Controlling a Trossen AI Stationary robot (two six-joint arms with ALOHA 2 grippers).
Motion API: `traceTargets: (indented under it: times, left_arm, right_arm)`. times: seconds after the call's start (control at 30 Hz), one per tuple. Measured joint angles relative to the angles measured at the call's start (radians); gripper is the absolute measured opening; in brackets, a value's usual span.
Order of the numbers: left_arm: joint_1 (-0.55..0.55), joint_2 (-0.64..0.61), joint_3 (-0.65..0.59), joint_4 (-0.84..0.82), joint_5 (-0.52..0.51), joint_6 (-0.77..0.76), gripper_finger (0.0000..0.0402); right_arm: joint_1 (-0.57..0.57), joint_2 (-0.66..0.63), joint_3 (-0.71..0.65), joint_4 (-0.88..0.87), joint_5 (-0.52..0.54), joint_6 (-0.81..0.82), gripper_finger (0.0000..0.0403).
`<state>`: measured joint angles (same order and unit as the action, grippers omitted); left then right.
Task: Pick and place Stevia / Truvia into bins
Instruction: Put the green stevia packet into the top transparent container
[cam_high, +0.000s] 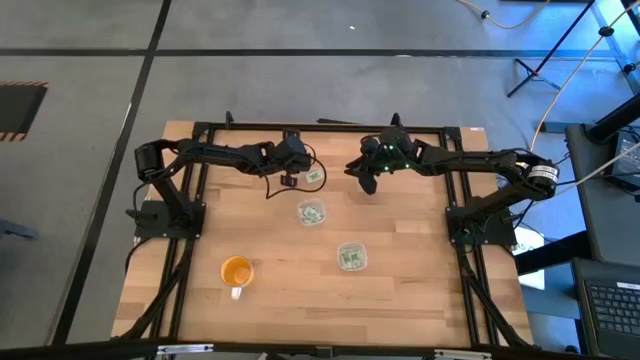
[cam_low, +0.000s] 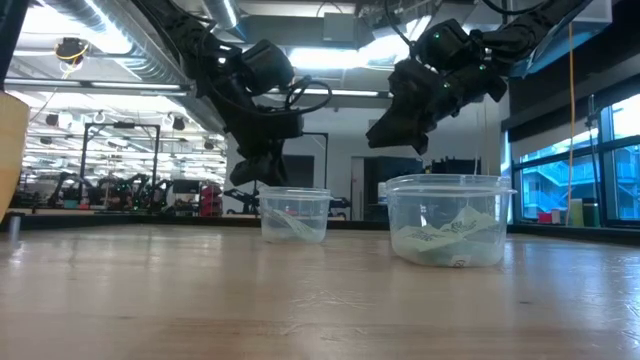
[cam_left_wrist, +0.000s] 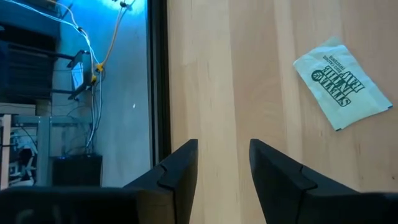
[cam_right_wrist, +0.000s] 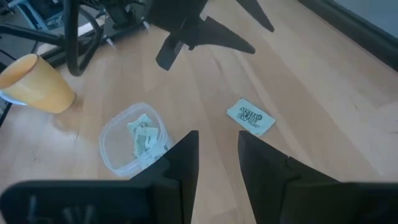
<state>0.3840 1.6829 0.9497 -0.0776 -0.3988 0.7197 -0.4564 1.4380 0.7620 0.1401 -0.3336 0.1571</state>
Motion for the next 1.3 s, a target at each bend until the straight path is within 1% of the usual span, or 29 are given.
traceTargets:
  times: [0.13, 0.2, 0.33, 0.47, 0.57, 1.0, 1.17, 1.23, 1.3]
  left_arm:
    - [-0.004, 0.000, 0.000, 0.013, 0.010, 0.000, 0.0140]
    - [-0.009, 0.000, 0.000, 0.026, 0.037, -0.001, 0.0147]
    - [-0.026, 0.000, 0.000, 0.040, 0.091, -0.015, 0.0174]
    - [-0.040, 0.000, -0.001, 0.059, 0.103, -0.017, 0.0203]
    - [-0.043, 0.000, 0.000, 0.061, 0.105, -0.018, 0.0215]
    - [-0.044, 0.000, 0.000, 0.075, 0.141, -0.034, 0.0212]
    - [-0.050, 0.000, 0.000, 0.074, 0.128, -0.145, 0.0212]
    - [-0.049, 0.000, -0.001, 0.050, 0.158, -0.180, 0.0212]
    - [-0.048, 0.000, 0.000, 0.003, 0.212, -0.190, 0.0212]
  right_arm:
    - [0.000, 0.000, 0.000, 0.007, 0.000, 0.029, 0.0116]
    - [0.000, 0.000, 0.000, 0.007, 0.000, 0.045, 0.0116]
    - [0.000, 0.000, 0.000, 0.007, 0.000, 0.048, 0.0116]
    - [0.001, 0.000, 0.000, 0.001, 0.000, 0.044, 0.0116]
    - [0.001, 0.000, 0.000, -0.001, 0.000, 0.043, 0.0116]
    - [0.001, 0.000, 0.000, -0.003, 0.000, -0.004, 0.0116]
    - [0.001, 0.000, 0.000, -0.003, 0.000, -0.007, 0.0116]
    - [0.001, 0.000, 0.000, -0.003, 0.000, -0.006, 0.0116]
    - [0.001, 0.000, 0.000, -0.003, 0.000, -0.007, 0.0116]
